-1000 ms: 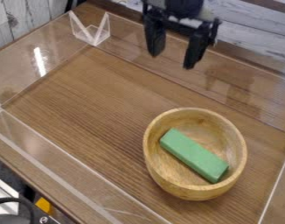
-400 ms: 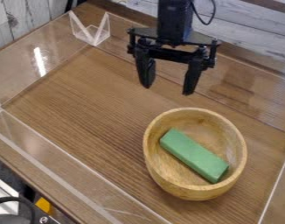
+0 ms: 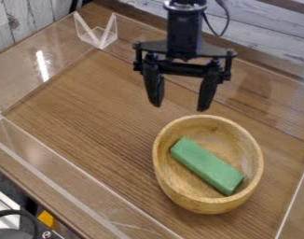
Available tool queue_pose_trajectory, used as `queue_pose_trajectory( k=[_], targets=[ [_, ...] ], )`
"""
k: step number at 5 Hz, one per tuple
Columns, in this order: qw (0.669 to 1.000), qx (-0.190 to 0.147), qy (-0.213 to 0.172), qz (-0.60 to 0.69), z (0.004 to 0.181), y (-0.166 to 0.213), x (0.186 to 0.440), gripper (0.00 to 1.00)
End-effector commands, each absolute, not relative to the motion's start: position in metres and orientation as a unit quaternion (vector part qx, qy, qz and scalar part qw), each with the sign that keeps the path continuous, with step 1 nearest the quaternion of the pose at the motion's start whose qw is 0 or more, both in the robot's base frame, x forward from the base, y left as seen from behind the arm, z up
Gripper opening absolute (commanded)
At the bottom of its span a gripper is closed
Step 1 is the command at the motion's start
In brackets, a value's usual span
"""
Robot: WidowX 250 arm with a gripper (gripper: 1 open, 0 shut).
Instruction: Remove the green block from inside the brown bowl and put it on the table
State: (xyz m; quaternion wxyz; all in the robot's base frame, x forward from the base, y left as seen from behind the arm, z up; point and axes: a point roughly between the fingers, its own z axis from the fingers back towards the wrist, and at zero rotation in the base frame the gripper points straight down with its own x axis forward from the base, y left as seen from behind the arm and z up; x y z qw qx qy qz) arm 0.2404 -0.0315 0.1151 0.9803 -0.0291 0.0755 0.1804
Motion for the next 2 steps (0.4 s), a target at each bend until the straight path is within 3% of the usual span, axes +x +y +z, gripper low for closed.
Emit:
queue_pose_trajectory(
  k=[1,2],
  targets=[
    [0.971,-0.048,0.044,0.232,0.1286,-0.0413,0.2332,1.0],
    [0.963,-0.05,0.048,0.262,0.1254,-0.0443,0.2286,1.0]
  ],
)
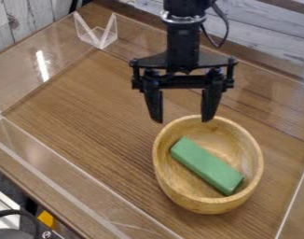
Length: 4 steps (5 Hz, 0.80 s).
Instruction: Remove the green block from inside the brown bowl and put it on the table
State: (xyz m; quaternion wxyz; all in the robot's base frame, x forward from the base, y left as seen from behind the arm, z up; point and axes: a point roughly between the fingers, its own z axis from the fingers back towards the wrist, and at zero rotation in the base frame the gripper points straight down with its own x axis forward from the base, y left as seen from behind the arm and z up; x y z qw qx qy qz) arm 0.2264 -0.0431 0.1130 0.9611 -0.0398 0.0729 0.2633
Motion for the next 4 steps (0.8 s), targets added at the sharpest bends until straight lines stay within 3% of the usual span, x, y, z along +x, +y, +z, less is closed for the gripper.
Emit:
queue_pose_trajectory(
  k=[1,4],
  targets=[
    [0.948,-0.054,0.047,0.309,0.122,-0.049,0.224,1.0],
    [0.9,-0.064,0.046,0.428,0.099,-0.059,0.213,1.0]
  ],
)
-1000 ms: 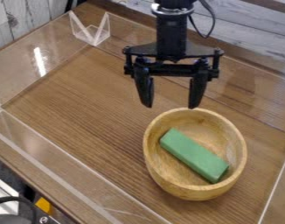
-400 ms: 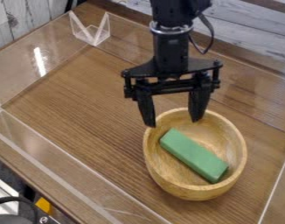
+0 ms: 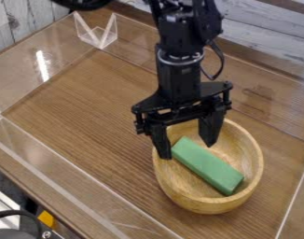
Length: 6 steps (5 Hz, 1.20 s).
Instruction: Remove the green block from inside the brown bowl and put it on the table
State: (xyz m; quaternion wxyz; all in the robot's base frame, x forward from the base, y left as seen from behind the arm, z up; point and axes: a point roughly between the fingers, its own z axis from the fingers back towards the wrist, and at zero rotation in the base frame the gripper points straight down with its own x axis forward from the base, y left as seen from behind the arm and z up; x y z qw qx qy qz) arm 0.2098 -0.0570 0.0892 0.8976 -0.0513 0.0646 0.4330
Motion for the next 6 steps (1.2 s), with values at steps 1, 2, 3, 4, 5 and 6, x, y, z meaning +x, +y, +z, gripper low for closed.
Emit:
queue_pose_trajectory(
  k=[1,2,3,4,5,6],
  targets=[
    [0.892,-0.065,0.043,0.445,0.091,-0.062,0.212,1.0],
    [0.886,-0.063,0.039,0.457,0.082,-0.064,0.213,1.0],
    [0.879,-0.06,0.041,0.471,0.074,-0.066,0.215,1.0],
    [0.872,-0.057,0.046,0.484,0.069,-0.067,0.218,1.0],
    [0.866,-0.056,0.053,0.494,0.066,-0.069,0.221,1.0],
    [0.863,-0.059,0.057,0.499,0.066,-0.07,0.225,1.0]
  ],
)
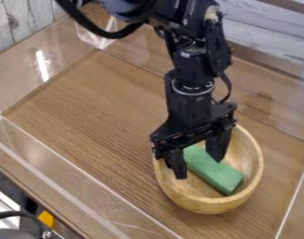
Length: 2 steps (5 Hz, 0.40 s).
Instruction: Remove the green block from inside the brown bowl and put it on the table
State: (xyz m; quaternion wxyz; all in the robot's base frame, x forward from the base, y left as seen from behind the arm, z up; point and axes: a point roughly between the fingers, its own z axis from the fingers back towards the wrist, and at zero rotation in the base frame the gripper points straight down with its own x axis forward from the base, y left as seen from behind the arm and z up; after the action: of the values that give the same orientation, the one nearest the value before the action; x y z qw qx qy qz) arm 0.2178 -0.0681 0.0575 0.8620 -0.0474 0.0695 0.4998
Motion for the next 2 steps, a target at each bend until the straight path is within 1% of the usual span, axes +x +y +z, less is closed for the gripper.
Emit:
queue_pose_trajectory(
  k=[1,2],
  targets=[
    [0.86,-0.06,0.062,0.503,0.0643,-0.0693,0.2287,1.0],
    [0.856,-0.064,0.067,0.508,0.0627,-0.0679,0.2326,1.0]
  ],
)
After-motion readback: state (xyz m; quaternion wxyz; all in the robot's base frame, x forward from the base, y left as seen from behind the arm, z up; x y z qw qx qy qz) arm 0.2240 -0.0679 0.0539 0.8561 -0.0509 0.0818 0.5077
